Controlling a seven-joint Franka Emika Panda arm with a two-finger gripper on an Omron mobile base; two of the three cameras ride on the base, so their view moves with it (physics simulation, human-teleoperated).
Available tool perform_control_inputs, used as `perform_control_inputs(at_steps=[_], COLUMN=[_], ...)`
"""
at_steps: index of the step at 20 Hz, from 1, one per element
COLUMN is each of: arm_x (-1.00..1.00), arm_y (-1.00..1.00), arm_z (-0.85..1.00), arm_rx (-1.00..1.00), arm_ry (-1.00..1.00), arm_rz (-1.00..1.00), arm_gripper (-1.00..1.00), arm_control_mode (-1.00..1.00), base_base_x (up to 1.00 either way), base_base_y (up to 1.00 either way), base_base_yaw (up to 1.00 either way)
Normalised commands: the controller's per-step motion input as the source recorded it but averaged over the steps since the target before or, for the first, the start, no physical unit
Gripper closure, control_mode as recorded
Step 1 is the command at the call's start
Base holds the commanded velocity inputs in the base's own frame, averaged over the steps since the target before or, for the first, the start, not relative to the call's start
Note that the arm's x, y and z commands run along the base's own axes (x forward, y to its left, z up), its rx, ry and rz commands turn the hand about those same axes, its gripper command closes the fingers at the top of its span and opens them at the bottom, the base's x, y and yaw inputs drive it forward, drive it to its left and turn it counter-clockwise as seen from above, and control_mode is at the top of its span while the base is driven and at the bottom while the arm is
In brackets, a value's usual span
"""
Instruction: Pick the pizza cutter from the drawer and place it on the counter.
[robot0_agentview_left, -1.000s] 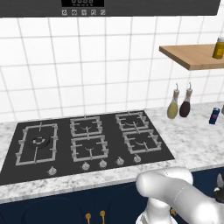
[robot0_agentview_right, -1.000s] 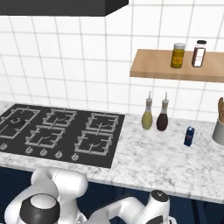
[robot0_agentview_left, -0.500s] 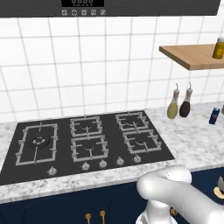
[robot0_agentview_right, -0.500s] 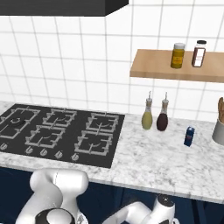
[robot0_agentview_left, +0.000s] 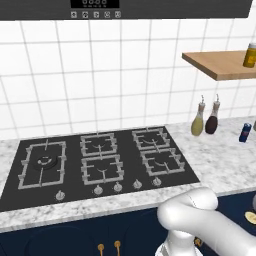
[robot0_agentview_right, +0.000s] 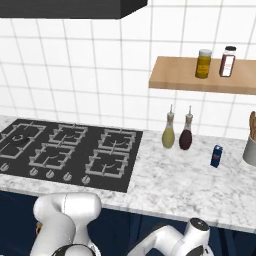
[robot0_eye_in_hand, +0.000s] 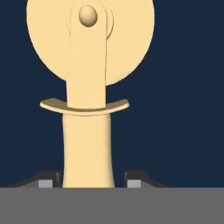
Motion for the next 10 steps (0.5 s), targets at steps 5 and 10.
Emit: perform_control_inputs(at_steps=[5, 10], arm_x=[-0.98, -0.71], arm_y=[0.0, 0.03], arm_z=[0.36, 1.0], arm_rx=[0.0, 0.0], arm_ry=[0.0, -0.09], arm_rz=[0.0, 0.0], arm_gripper=[1.0, 1.0], arm_control_mode=[-1.0, -1.0], base_base_x=[0.0, 0.0], base_base_y=[0.0, 0.0], base_base_yaw=[0.0, 0.0])
